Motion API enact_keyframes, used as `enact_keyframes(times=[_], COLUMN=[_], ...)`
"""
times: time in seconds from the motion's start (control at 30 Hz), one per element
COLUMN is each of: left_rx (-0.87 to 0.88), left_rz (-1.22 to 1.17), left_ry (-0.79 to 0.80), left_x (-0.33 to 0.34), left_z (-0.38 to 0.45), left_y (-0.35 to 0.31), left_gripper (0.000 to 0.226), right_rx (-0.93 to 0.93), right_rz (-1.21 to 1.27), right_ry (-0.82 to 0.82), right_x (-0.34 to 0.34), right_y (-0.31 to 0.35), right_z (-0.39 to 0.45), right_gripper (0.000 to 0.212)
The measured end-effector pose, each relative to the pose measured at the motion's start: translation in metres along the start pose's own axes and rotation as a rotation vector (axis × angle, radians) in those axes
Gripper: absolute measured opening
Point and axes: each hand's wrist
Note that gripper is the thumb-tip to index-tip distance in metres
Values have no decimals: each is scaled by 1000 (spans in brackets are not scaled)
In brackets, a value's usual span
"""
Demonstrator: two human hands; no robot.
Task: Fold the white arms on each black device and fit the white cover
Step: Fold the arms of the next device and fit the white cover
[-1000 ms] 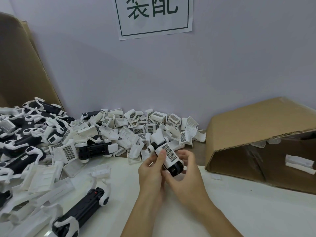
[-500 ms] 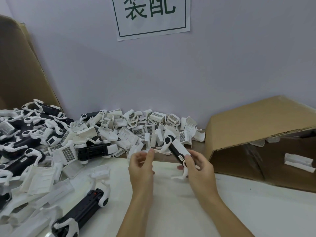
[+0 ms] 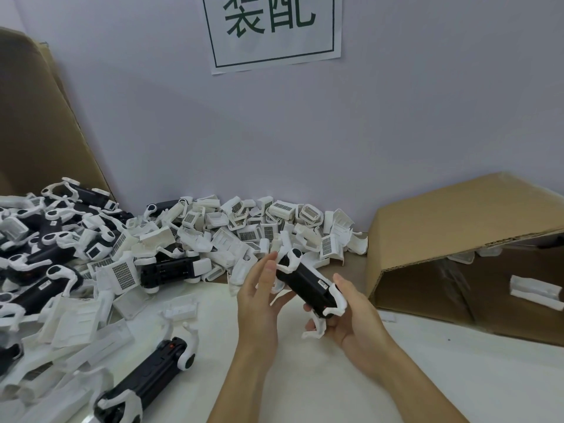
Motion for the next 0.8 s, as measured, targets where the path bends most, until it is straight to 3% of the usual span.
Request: enact_keyframes(times=[0.2, 0.3, 0.4, 0.5, 0.67, 0.8], left_rx=[-15, -11, 17, 39, 105, 56], left_rz=[5, 33, 89, 136, 177, 167], left_ry=[52, 22, 60, 167, 223, 176], left_x=[-2, -2, -2, 6, 16, 12], left_z=[-4, -3, -2, -4, -8, -8], left_y=[-5, -4, -2, -6, -7, -4], left_gripper=[37, 6, 18, 25, 32, 16], right_rx=[-289, -271, -179, -68, -10, -177], right_rz=[-144, -81, 51, 249, 327, 185], right_ry=[-154, -190, -195, -149, -125, -192], right_x=[-6, -7, -10, -10, -13, -14], right_y=[-5, -2, 2, 7, 8, 4], right_z=[0, 2, 3, 0, -1, 1], right_gripper=[29, 18, 26, 51, 37, 28])
Point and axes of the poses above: each hand's wrist, its own z-axis towards the middle knuckle, its own x-axis out of the palm, y = z × x, and after that the axes turned 2 degrees about y, right-handed
